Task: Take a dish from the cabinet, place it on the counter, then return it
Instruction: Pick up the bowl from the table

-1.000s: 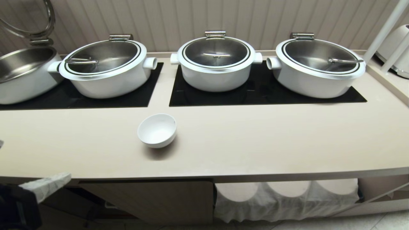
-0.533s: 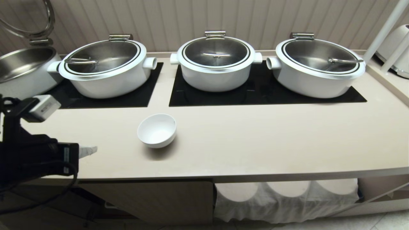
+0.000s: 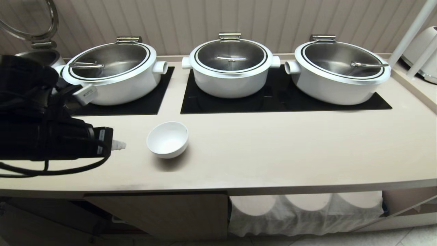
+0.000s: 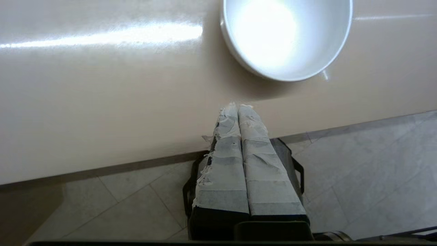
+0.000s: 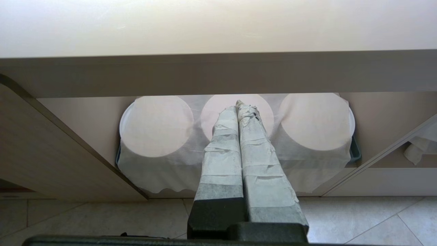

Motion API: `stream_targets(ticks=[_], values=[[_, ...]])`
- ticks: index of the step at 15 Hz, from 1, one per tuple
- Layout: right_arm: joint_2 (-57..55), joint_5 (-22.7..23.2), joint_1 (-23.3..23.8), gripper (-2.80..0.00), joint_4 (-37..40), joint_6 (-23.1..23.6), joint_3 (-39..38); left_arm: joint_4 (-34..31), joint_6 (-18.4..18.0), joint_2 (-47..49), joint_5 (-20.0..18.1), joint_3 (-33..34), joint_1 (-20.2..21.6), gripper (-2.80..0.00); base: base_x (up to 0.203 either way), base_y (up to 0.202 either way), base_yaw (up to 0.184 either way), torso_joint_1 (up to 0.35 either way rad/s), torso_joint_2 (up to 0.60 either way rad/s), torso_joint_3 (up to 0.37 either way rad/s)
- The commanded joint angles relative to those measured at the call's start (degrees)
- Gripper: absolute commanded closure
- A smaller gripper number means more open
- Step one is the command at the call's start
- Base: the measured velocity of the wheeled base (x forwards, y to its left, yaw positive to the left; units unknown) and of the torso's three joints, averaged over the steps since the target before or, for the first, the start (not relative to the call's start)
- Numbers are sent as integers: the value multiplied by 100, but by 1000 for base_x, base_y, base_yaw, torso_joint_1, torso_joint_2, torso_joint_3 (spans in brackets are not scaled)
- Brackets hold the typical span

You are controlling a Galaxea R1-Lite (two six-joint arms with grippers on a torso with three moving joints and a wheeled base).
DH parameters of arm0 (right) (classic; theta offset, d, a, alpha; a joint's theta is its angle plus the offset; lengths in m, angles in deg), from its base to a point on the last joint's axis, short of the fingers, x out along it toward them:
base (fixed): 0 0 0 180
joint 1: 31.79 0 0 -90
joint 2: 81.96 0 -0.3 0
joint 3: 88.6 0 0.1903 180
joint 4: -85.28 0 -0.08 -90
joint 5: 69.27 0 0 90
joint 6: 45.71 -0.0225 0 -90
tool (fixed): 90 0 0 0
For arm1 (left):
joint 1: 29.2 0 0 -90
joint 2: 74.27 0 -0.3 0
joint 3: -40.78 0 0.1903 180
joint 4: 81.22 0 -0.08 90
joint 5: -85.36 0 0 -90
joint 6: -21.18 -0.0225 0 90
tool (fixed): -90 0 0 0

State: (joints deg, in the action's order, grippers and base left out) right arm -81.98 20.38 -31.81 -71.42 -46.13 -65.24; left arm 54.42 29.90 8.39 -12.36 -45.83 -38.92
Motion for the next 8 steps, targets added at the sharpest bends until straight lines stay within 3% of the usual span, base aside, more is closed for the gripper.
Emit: stream_targets(ticks=[1,5,8], values=[[2,0,2,0,-1,-2,0,-43,63,389,0,-420,-176,0,0,0,0,0,0,0],[2,0,1,0,-1,-2,0,-846,131,844,0,-1364,-323,0,0,0,0,0,0,0],[2,0,-3,0,-1,-2,0,-1265,428,1121,58,-1858,-452,0,0,0,0,0,0,0]])
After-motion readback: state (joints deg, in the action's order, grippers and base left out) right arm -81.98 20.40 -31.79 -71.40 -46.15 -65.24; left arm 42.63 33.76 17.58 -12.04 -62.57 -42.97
